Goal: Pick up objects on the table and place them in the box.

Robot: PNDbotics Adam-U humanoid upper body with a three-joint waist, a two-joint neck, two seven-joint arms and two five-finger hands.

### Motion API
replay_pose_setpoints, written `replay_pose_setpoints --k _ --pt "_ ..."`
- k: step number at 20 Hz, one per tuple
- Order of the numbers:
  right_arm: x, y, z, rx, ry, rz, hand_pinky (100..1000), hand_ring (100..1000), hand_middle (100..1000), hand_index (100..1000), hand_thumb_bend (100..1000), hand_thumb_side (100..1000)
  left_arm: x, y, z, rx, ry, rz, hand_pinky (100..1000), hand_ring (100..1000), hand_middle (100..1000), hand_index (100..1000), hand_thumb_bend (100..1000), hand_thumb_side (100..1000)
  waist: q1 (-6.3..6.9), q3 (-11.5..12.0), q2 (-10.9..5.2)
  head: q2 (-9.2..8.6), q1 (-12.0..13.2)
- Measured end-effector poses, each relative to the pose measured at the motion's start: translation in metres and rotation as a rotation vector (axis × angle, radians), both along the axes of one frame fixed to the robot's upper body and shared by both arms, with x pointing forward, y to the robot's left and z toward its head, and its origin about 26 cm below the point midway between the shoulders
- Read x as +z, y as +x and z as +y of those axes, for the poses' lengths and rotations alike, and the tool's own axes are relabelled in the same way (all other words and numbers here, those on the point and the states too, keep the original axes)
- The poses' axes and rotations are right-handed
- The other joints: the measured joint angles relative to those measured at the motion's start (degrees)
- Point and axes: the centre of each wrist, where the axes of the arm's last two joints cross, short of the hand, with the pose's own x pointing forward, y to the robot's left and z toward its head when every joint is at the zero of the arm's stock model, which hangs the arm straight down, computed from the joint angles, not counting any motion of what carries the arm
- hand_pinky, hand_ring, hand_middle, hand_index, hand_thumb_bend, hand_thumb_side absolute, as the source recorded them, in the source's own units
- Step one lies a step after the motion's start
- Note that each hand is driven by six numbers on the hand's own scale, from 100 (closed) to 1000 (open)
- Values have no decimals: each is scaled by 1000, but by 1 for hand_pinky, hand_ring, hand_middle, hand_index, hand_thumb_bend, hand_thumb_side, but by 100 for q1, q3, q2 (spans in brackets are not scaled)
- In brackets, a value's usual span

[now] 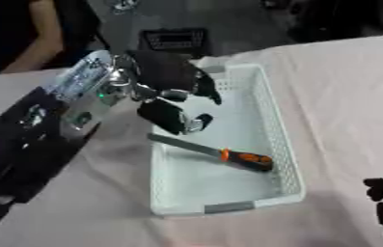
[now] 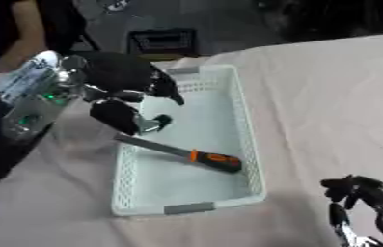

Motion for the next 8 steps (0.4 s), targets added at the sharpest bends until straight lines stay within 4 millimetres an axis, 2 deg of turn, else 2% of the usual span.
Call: replay_pose_setpoints --k 4,8 --pt "0 0 -1 -8 -3 -2 429 551 577 789 100 782 16 -41 22 -4 -133 9 611 548 560 714 100 853 -17 69 8 -19 -75" --pt "0 0 -1 -9 -5 -3 429 551 577 788 100 782 12 -60 45 12 -205 67 594 516 519 704 100 885 -28 115 24 -42 -84"
